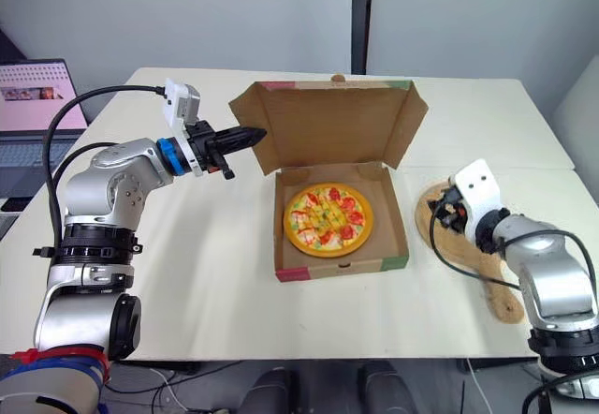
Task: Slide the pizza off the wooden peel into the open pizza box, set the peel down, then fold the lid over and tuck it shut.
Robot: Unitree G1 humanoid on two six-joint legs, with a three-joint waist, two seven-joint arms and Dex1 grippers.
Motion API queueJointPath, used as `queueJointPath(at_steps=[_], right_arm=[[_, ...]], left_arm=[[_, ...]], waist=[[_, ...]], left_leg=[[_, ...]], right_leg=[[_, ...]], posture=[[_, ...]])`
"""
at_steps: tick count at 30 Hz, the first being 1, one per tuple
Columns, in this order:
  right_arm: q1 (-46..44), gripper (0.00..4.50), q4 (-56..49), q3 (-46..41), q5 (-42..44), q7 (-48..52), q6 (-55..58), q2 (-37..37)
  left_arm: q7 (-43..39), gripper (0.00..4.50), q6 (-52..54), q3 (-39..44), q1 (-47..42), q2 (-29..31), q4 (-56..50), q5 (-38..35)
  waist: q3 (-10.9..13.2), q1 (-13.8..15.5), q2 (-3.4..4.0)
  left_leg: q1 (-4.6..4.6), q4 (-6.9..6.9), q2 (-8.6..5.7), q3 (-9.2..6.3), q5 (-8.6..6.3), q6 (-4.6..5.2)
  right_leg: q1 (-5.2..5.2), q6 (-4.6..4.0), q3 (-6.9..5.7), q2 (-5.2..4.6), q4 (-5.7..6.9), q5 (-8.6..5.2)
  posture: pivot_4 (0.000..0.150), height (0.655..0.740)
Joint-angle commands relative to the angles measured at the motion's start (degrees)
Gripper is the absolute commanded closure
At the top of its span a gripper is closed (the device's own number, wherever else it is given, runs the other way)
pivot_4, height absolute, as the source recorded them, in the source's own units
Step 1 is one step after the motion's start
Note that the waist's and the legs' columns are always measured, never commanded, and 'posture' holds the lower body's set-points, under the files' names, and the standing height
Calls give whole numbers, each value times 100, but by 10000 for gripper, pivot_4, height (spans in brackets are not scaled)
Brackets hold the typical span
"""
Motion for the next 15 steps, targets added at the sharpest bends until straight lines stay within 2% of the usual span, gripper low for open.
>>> queueJointPath(at_steps=[1,3,9,15], right_arm=[[240,37852,-121,432,-260,275,-651,-144],[381,44677,-189,702,-321,417,-813,-144],[409,44677,-500,1058,-251,667,-679,-52],[486,44677,-1152,1150,31,783,-155,78]], left_arm=[[-45,45000,-159,118,-236,24,-4,3],[-87,45000,-194,111,-255,21,24,4],[-262,45000,-372,49,-265,48,90,75],[-784,45000,-366,113,-224,208,178,-33]], waist=[[0,-7,0],[0,-6,0],[0,9,-1],[0,11,-1]], left_leg=[[1,1,4,-1,0,0],[1,4,9,-6,0,0],[-2,8,8,-6,0,-1],[-1,7,10,-8,0,-1]], right_leg=[[0,17,-1,5,0,-10],[1,18,-1,14,1,-10],[2,18,2,14,1,-10],[2,17,-1,15,1,-10]], posture=[[1500,7316],[1500,7316],[1500,7316],[1500,7316]])
